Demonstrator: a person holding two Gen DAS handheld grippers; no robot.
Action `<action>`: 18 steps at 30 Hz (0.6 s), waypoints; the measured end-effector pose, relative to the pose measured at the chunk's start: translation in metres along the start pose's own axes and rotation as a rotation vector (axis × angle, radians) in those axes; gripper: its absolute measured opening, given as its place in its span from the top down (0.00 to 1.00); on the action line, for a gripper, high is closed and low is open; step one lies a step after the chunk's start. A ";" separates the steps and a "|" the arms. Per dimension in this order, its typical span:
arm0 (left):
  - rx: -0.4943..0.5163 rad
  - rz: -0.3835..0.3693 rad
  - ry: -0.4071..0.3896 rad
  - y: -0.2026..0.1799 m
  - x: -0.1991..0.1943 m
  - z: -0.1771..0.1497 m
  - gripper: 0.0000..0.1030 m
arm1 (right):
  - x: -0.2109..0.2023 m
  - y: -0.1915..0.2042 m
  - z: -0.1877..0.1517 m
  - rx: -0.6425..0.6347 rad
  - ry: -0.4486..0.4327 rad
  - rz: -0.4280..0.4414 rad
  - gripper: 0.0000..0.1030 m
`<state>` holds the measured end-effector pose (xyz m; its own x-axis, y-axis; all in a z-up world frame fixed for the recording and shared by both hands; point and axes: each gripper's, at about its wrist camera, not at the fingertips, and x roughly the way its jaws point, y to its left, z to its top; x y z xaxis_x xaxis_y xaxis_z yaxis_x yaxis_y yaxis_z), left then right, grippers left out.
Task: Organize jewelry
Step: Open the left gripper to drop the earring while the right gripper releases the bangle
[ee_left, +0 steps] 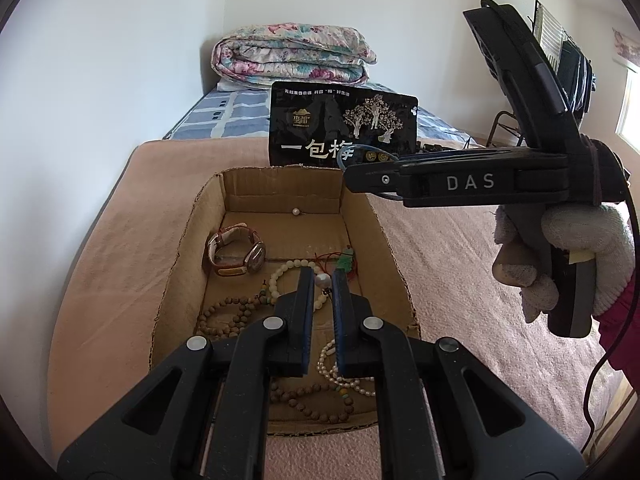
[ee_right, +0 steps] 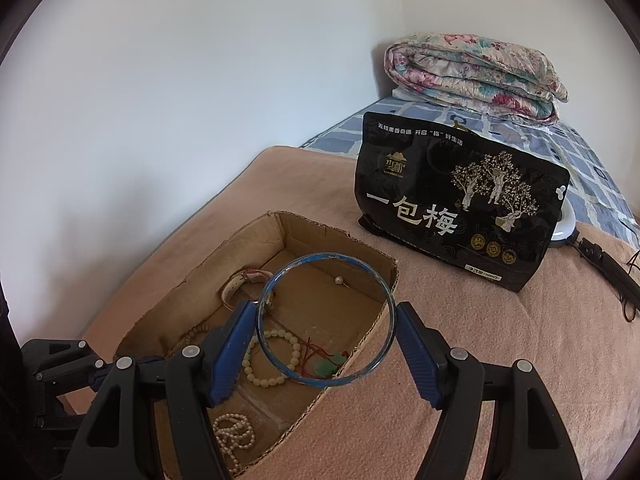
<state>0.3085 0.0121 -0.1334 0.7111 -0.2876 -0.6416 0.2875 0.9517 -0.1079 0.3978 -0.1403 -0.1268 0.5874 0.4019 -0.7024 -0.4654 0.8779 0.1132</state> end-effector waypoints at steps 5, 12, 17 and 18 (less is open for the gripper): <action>0.007 0.001 0.000 0.000 0.001 -0.001 0.93 | 0.006 0.002 0.002 0.014 -0.003 0.008 0.29; 0.007 -0.006 0.003 0.000 0.000 -0.001 0.93 | 0.007 0.009 0.007 0.010 -0.015 0.005 0.24; 0.008 0.005 -0.018 -0.001 -0.007 -0.002 0.63 | -0.001 0.012 0.010 0.019 -0.034 0.006 0.23; 0.009 0.008 -0.020 -0.002 -0.009 -0.002 0.63 | -0.003 0.013 0.010 0.017 -0.037 0.005 0.23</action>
<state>0.3006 0.0134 -0.1287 0.7264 -0.2820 -0.6268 0.2876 0.9530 -0.0954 0.3966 -0.1274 -0.1163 0.6095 0.4157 -0.6751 -0.4570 0.8800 0.1292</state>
